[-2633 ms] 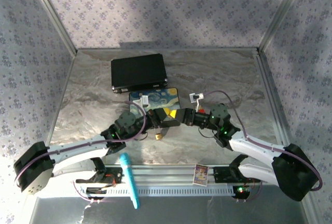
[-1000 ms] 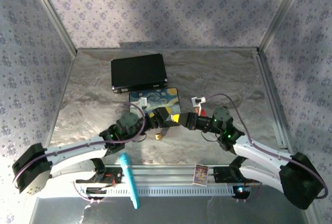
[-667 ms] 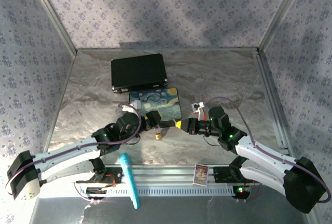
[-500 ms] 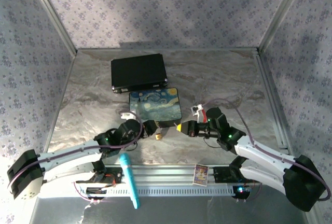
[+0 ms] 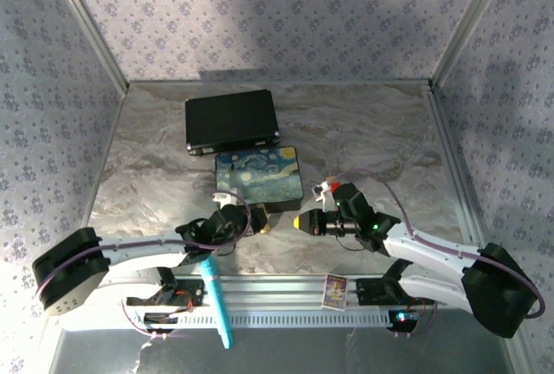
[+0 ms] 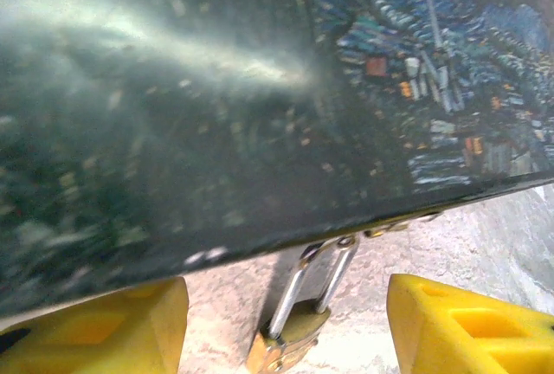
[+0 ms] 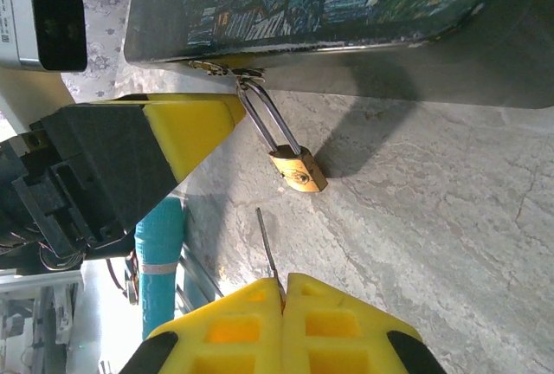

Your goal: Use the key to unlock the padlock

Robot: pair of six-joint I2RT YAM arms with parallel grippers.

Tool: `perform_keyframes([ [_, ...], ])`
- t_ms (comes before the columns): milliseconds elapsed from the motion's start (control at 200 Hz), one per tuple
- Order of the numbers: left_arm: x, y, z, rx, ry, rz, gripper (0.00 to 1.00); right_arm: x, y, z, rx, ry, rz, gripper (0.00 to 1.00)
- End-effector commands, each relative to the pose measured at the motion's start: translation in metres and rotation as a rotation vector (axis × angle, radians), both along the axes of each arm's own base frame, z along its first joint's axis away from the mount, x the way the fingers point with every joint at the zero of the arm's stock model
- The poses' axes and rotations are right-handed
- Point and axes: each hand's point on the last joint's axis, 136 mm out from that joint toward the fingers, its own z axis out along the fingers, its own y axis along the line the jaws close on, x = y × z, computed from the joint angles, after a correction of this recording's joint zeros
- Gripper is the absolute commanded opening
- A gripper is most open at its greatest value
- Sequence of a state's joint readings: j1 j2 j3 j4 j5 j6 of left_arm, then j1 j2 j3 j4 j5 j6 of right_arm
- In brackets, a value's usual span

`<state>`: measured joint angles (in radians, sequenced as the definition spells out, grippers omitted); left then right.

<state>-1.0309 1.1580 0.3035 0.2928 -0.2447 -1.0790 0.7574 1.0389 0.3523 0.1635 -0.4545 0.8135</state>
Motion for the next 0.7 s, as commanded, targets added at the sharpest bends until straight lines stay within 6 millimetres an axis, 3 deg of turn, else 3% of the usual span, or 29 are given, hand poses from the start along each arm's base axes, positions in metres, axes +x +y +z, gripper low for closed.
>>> perform_keyframes([
  [0, 0.004, -0.016, 0.012, -0.047, -0.060, -0.041, 0.62, 0.004, 0.002, 0.005, -0.003, -0.033, 0.000, 0.00],
  [235, 0.002, -0.033, -0.010, -0.033, -0.004, -0.076, 0.60, 0.002, -0.002, 0.001, -0.016, -0.027, -0.007, 0.00],
  [425, 0.003, -0.045, -0.023, -0.031, 0.034, -0.074, 0.42, 0.001, -0.006, -0.006, -0.031, -0.018, -0.019, 0.00],
  [695, 0.010, -0.056, -0.023, -0.012, 0.041, -0.088, 0.13, 0.003, -0.006, -0.012, -0.035, 0.005, -0.030, 0.00],
])
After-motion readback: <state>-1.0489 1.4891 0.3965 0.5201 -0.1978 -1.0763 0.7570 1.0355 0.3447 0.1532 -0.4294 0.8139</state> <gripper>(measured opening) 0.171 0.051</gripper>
